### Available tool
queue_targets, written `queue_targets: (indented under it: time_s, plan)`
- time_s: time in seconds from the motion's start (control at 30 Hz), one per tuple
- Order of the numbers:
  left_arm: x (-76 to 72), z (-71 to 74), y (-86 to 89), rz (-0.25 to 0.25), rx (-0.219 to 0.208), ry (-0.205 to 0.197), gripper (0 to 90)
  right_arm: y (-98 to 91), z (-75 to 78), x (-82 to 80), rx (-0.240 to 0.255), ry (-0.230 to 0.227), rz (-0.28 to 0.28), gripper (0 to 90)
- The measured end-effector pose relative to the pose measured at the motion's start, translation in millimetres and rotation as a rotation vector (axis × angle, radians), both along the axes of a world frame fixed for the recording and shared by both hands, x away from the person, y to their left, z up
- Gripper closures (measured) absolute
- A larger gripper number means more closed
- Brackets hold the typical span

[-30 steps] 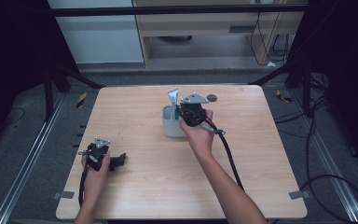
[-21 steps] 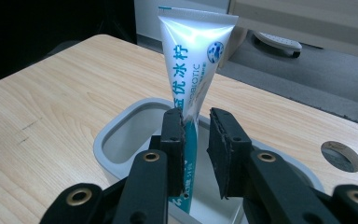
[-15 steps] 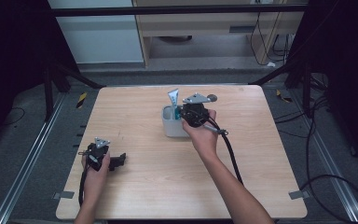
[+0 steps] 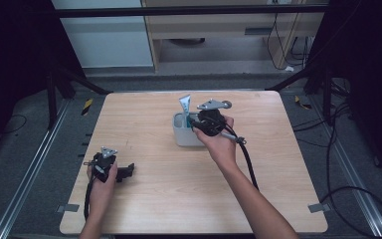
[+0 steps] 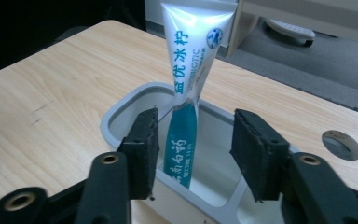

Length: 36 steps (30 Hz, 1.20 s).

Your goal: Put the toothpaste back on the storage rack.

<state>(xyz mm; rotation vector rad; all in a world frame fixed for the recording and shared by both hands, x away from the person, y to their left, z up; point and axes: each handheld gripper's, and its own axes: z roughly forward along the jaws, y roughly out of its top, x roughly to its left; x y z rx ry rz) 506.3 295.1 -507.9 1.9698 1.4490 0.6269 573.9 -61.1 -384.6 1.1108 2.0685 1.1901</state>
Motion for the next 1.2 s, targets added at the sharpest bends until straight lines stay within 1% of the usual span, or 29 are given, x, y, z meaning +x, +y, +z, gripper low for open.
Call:
queue_targets:
  time_s: [0.1,0.13,0.17,0.23,0.27,0.37,0.47,0.5,0.53,0.67,0.77,0.9,0.97,1.07,1.1,1.2]
  plan:
    - [0.0,0.0,0.1,0.0,0.001,-0.001,0.0,-2.2,3.1,-2.6,0.014,-0.005,0.012,45.7]
    - [0.0,0.0,0.1,-0.001,0.002,0.0,0.0,-2.8,4.0,-3.3,0.014,-0.009,0.013,43.4]
    - [0.1,0.0,0.1,-0.001,0.001,0.0,0.0,-2.8,4.0,-3.3,0.014,-0.009,0.013,43.4]
    - [0.0,0.0,0.1,0.0,0.001,-0.001,0.0,-3.6,5.4,-4.5,0.01,-0.014,0.013,40.2]
    - [0.1,0.0,0.1,-0.001,0.001,0.0,0.0,-4.6,6.2,-4.9,0.009,-0.006,0.019,36.1]
    - [0.2,0.0,0.1,-0.001,0.001,0.0,0.0,-5.9,6.7,-5.5,-0.003,-0.005,0.019,33.4]
    - [0.3,0.0,0.1,-0.001,0.001,-0.001,0.0,-8.8,6.9,-4.8,-0.012,0.011,0.021,27.2]
    - [0.3,0.0,0.1,-0.001,0.001,-0.001,0.0,-10.6,7.2,-4.6,-0.011,0.02,0.028,23.5]
    - [0.3,0.0,0.1,-0.001,0.001,-0.001,0.0,-10.6,7.2,-4.6,-0.011,0.02,0.028,23.5]
    - [0.2,0.0,0.1,-0.001,0.001,0.0,0.0,-12.8,8.3,-5.8,-0.021,0.031,0.034,18.5]
    - [0.3,0.0,0.2,-0.001,0.001,0.0,0.0,-15.5,10.2,-8.4,-0.017,0.038,0.053,14.2]
    - [0.2,0.0,0.1,-0.001,0.001,0.0,0.0,-18.4,12.5,-11.4,-0.024,0.035,0.052,13.1]
    - [0.2,0.0,0.1,-0.001,0.001,0.0,0.0,-21.3,13.8,-14.1,-0.026,0.041,0.059,10.9]
    - [0.2,0.0,0.1,-0.001,0.001,0.0,0.0,-23.5,14.3,-15.9,-0.036,0.038,0.062,10.7]
    - [0.2,0.0,0.1,0.0,0.0,0.0,0.0,-26.2,14.5,-17.4,-0.029,0.037,0.064,9.9]
    - [0.2,0.0,0.1,-0.001,0.0,0.0,0.0,-30.4,13.7,-19.3,-0.028,0.04,0.063,9.0]
